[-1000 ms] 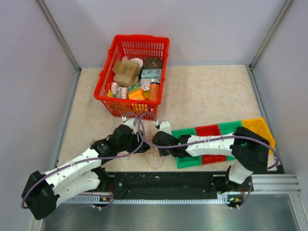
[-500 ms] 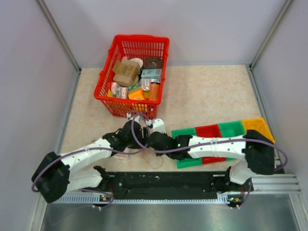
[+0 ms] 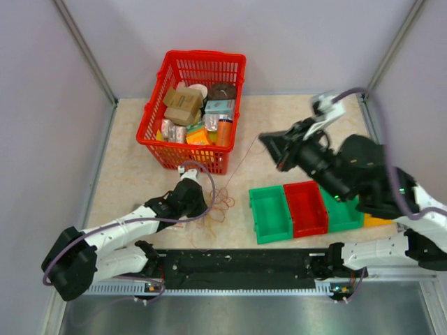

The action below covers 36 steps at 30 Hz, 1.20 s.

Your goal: Untangle the cables

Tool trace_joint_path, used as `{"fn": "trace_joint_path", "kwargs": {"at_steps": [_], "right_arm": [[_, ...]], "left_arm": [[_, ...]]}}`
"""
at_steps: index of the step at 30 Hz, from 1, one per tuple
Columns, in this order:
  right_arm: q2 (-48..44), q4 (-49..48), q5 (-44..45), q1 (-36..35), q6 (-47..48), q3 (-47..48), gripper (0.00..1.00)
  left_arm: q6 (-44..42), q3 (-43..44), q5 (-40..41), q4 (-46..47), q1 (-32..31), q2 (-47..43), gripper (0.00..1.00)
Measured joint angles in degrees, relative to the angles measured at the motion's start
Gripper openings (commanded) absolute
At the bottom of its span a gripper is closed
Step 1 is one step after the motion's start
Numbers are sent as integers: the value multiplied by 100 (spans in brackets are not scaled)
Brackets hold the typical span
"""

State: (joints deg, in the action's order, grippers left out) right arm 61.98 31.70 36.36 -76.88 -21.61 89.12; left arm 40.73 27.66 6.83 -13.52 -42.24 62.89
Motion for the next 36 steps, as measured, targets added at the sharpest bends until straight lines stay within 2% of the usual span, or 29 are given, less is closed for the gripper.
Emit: {"fn": "trace_joint_path", "kwargs": {"at_steps": [7,11,14,18,21,25,30,36], "right_arm": [[297,48,1121,0,1928,2352,0],[658,-98,1456,0,2959,3582,0],[743,-448,1508,0,3606,4041,0],[389,-997,1781,0,4216,3598,0],[-87,-1510,2149,114,4468,2455,0],[-413,-1655,2555,728,4404,831,0],[-306,-684,2369,1895,3547,28,0],[-439,356,1869,3322,2459,-33,0]], "left_arm": [[-11,-109,13,-22,0,-507,15],[-13,-173,9,-22,0,-636,14],[-13,-203,7,-24,0,-664,14],[-15,-203,-22,-26,0,-737,13],[-15,-203,-59,-26,0,-839,13],[-20,-203,-146,-74,2,-984,12],[-33,-201,-221,-195,2,-1163,12],[-20,-201,-291,-323,9,-1399,12]]}}
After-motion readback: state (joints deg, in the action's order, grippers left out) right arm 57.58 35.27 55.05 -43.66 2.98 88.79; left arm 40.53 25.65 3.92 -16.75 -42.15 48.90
